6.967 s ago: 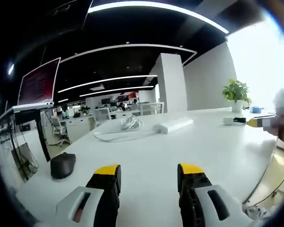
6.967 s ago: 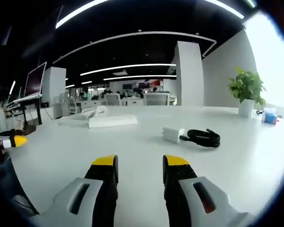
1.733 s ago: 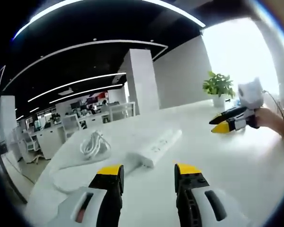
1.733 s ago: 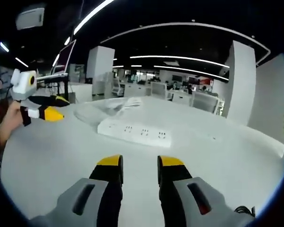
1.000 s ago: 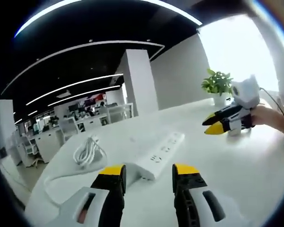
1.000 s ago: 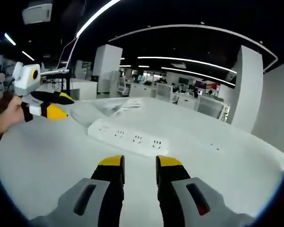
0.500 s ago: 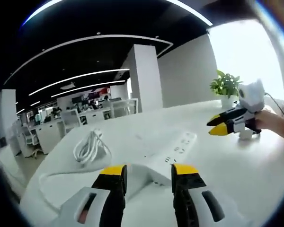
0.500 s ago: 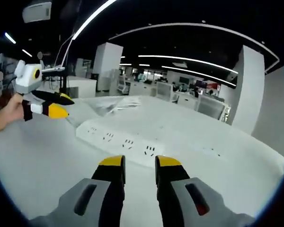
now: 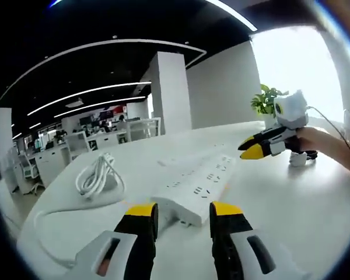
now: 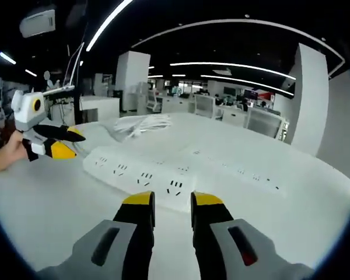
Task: Straighten the power strip on the desk, plug the charger into it
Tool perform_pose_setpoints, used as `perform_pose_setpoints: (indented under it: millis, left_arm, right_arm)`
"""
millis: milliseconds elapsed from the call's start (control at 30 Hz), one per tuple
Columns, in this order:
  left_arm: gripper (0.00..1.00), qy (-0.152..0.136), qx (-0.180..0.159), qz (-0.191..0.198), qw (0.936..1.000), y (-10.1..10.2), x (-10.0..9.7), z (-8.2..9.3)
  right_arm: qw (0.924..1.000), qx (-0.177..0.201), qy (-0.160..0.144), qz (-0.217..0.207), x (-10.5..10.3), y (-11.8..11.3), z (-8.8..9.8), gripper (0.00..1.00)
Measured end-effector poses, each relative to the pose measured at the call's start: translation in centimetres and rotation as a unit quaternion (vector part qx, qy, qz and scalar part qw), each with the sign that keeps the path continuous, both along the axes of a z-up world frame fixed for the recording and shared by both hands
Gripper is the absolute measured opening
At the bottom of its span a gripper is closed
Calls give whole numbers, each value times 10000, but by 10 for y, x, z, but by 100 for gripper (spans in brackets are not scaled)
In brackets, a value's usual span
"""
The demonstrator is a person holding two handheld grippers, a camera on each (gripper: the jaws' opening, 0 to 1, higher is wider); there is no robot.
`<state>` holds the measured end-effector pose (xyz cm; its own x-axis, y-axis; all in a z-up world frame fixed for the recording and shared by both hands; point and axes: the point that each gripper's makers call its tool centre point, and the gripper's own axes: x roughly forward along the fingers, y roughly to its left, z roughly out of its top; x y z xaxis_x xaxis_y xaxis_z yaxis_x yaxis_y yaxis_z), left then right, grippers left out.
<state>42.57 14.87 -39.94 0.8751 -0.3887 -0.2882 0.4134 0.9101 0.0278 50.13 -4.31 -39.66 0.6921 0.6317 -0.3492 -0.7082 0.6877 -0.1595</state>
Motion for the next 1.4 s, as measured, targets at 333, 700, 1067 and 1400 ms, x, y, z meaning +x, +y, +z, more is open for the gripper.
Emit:
perform_pose_setpoints:
  millis: [333,700,1067,1400]
  left_arm:
    - [35,170,-157,-146,9996,-3,2,-13]
    - [35,205,-76,-526,9984,-20,1,-21]
    - [34,206,61,-710,9972,-27,1,-25]
    - [33,257,118,-708,9971,-29,2,-28]
  right_arm:
    - [10000,-17,40,39,7,-3,-8,24]
    - [9997,-175,19,159,10,-2,-16,24]
    - [9996,-81,91,274,8,5,-20,24]
    - [9992,-302,93,236,9,5,-26,24]
